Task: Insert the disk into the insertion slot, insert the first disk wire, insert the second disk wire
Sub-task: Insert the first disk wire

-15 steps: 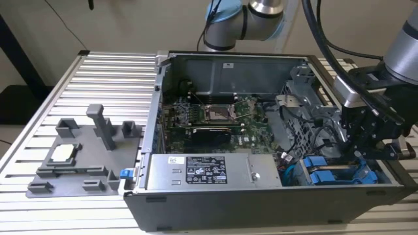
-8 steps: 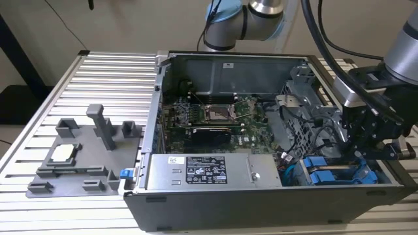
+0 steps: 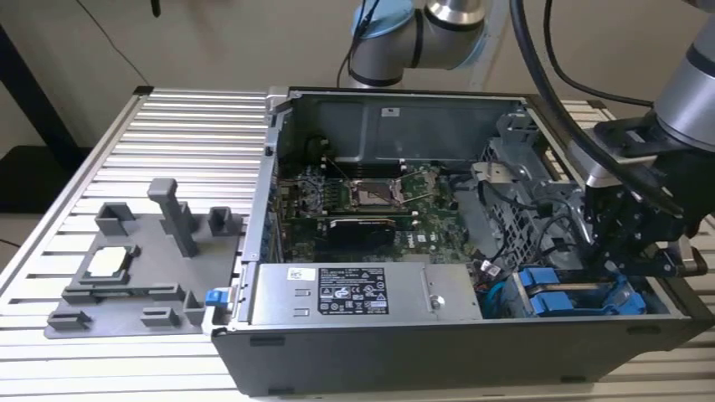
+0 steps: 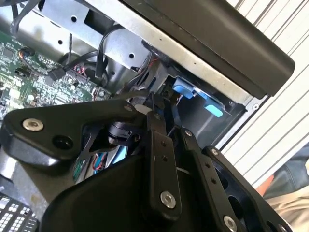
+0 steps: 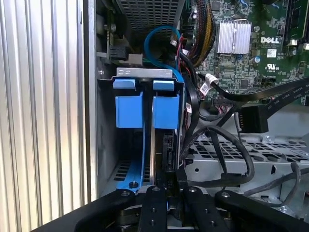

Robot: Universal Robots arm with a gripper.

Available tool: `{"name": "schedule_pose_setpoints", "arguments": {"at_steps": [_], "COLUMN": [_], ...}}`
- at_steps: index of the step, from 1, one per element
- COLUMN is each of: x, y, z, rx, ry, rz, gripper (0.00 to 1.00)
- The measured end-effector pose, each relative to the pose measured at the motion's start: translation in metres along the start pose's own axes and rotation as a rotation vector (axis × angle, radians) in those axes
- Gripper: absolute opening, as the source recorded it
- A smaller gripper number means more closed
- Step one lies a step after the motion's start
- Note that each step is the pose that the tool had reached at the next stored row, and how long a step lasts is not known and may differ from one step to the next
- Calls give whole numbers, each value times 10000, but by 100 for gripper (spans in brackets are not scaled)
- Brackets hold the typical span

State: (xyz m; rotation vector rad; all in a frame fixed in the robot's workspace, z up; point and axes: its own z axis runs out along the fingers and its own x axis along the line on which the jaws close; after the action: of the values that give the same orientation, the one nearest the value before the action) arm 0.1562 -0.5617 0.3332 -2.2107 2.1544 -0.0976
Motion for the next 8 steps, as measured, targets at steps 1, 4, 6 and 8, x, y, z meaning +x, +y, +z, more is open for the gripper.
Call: {"name": "schedule_pose_setpoints", "arguments": {"at_steps": [1,4,6,8], "x": [0,0,-1,0], "y": [0,1,1,2], "z": [1,7,11,12], "rx": [4,6,6,6], "ry": [-3,-19,-32,-33], "rz": [2,3,4,5], "gripper": [19,19,20,26]}}
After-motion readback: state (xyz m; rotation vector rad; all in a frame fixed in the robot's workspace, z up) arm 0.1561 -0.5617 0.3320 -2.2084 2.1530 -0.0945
